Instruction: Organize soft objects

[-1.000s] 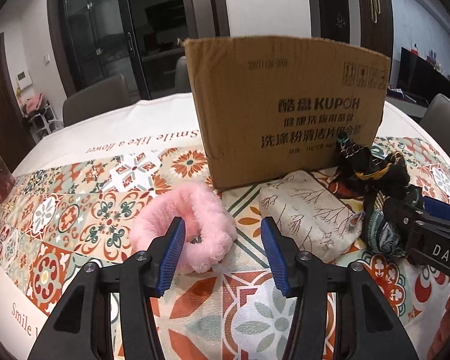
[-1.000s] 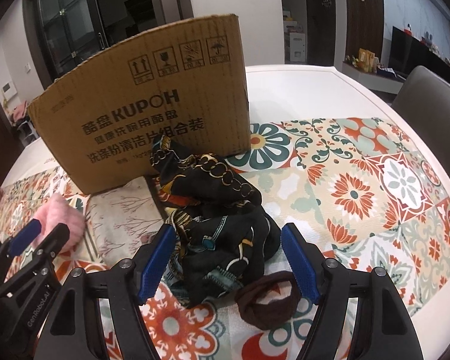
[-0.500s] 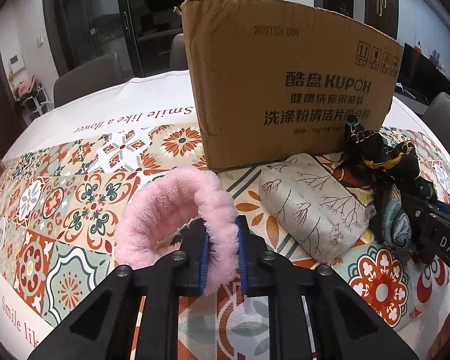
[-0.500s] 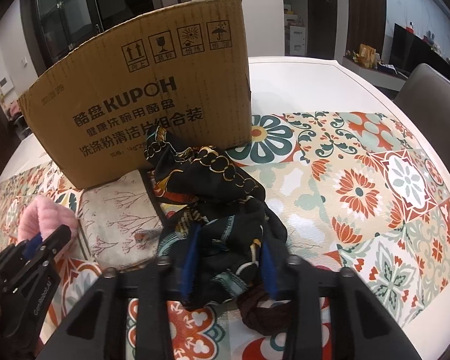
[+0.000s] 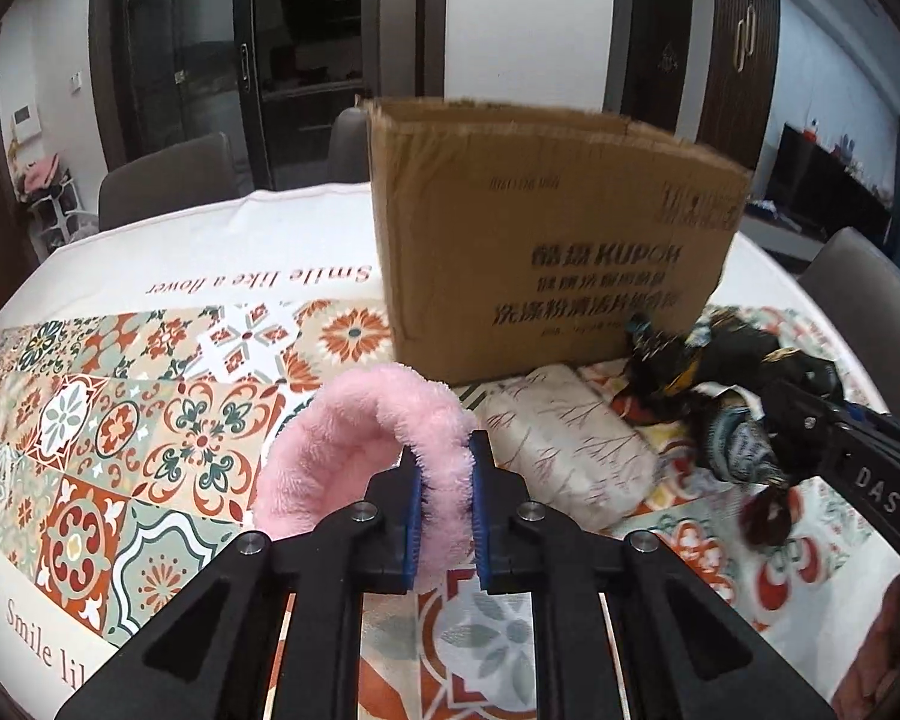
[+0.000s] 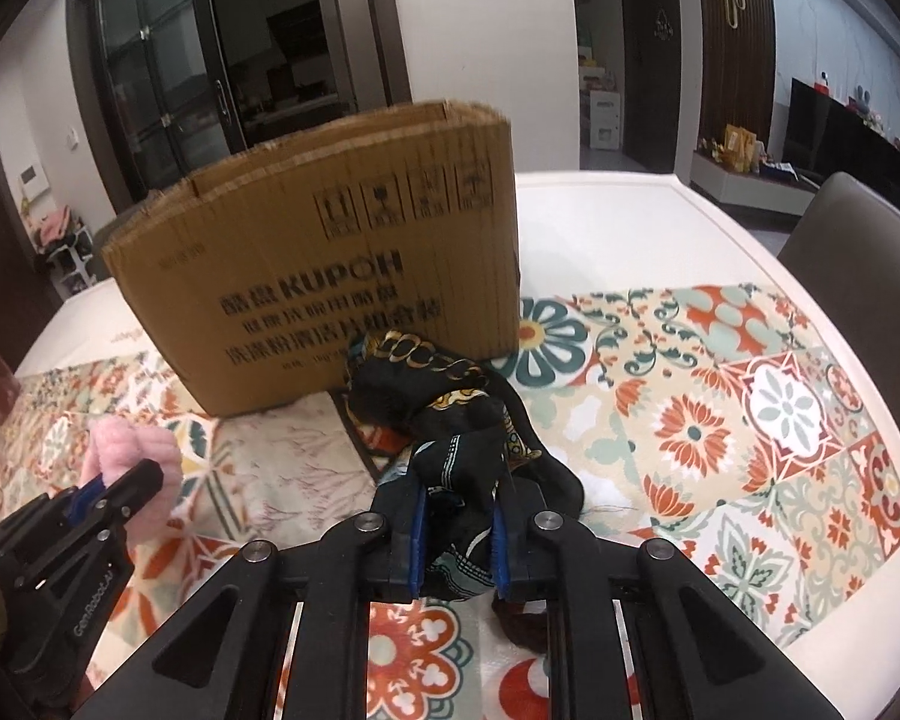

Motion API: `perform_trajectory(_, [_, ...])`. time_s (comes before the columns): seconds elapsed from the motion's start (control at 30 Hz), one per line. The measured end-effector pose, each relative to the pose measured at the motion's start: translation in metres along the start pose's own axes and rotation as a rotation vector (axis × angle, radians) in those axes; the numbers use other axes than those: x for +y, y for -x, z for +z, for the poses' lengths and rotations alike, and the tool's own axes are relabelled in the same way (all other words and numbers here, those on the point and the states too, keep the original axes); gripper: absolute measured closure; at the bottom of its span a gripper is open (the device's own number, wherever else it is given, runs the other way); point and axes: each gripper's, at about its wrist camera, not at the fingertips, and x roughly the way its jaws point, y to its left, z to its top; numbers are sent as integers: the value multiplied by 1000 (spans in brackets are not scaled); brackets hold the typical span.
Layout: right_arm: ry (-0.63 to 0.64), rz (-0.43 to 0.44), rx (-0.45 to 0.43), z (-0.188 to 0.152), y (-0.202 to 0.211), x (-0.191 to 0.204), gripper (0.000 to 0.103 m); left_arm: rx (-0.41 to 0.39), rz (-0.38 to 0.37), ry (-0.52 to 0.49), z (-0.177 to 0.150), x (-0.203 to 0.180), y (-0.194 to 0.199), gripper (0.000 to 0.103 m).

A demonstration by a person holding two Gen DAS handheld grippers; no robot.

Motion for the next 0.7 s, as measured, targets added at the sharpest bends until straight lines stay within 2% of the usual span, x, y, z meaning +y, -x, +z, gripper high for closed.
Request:
perform_trajectory(0.43, [1,33,-102,15,47,7,85,-80,-57,9,13,2,45,88])
perform_trajectory(0.63, [31,37,-162,20,67,14,91,-115,-62,5,18,1,62,88])
perform_trajectory(0.7, [26,54,-151,20,68,13,92,-118,-63,1,17,0,65,88])
